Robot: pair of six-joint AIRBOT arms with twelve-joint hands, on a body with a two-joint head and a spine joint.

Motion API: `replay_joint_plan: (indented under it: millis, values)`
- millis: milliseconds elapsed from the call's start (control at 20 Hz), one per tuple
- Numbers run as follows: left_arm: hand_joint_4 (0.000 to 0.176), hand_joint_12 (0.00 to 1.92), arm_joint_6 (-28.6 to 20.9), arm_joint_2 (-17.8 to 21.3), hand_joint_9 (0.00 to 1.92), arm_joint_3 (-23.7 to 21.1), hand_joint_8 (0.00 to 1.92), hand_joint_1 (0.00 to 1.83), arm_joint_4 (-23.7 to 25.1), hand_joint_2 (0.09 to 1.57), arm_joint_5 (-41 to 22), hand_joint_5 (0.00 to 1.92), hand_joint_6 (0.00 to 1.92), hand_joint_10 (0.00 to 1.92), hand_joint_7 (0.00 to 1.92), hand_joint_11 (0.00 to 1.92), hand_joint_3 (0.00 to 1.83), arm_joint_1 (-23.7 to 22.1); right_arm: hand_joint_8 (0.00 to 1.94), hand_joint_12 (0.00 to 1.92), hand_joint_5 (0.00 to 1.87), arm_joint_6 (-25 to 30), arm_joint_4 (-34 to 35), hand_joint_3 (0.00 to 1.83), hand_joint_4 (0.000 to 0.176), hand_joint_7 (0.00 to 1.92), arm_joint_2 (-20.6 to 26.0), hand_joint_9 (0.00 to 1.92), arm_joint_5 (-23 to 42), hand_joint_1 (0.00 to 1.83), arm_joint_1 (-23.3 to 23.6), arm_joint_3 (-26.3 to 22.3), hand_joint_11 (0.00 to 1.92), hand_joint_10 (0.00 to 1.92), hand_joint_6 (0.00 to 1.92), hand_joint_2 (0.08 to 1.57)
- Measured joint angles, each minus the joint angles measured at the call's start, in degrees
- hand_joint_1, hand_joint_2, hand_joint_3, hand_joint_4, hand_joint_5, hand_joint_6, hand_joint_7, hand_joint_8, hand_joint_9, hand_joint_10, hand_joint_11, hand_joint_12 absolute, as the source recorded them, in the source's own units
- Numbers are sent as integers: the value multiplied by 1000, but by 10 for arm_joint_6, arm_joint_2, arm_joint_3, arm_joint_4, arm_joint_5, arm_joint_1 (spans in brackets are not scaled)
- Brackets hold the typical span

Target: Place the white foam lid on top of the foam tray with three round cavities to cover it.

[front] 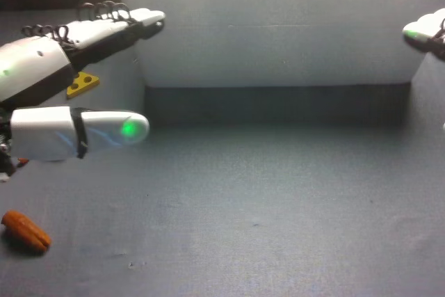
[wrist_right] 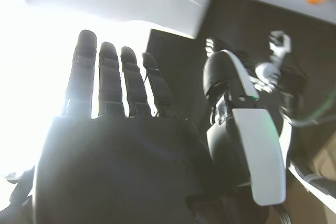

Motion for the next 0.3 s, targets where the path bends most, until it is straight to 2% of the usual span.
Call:
replay_joint_plan:
  millis: [50, 150, 200, 250, 300]
  values:
    - [100, 0, -6, -5, 0, 0, 0, 200, 12, 1176, 3, 0, 0, 0, 0, 0, 6, -5, 0, 0, 0, 10, -16, 9, 0, 0, -4, 0, -5, 253, 5, 3, 0, 0, 0, 1457]
    - [88, 0, -25, -19, 0, 1, 0, 183, 57, 1183, 19, 0, 0, 0, 0, 0, 8, -21, 0, 17, 0, 35, -62, 7, 0, 0, -9, 0, -28, 215, 34, 10, 36, 0, 0, 1459]
    - [66, 0, -32, -26, 0, 6, 0, 162, 74, 1195, 25, 0, 0, 0, 0, 0, 12, -28, 0, 359, 0, 42, -72, 8, 0, 0, -15, 0, -34, 301, 45, 16, 6, 0, 0, 1440]
    - [56, 0, -39, -34, 0, 12, 0, 133, 90, 1205, 36, 0, 0, 0, 0, 0, 15, -37, 0, 682, 0, 55, -83, 1, 0, 0, -29, 0, -45, 370, 58, 26, 0, 0, 0, 1419]
    - [50, 0, -46, -39, 0, 18, 0, 114, 100, 1201, 46, 0, 0, 0, 0, 0, 12, -48, 0, 1008, 0, 63, -98, 1, 0, 0, -42, 0, -59, 361, 68, 33, 0, 0, 0, 1416]
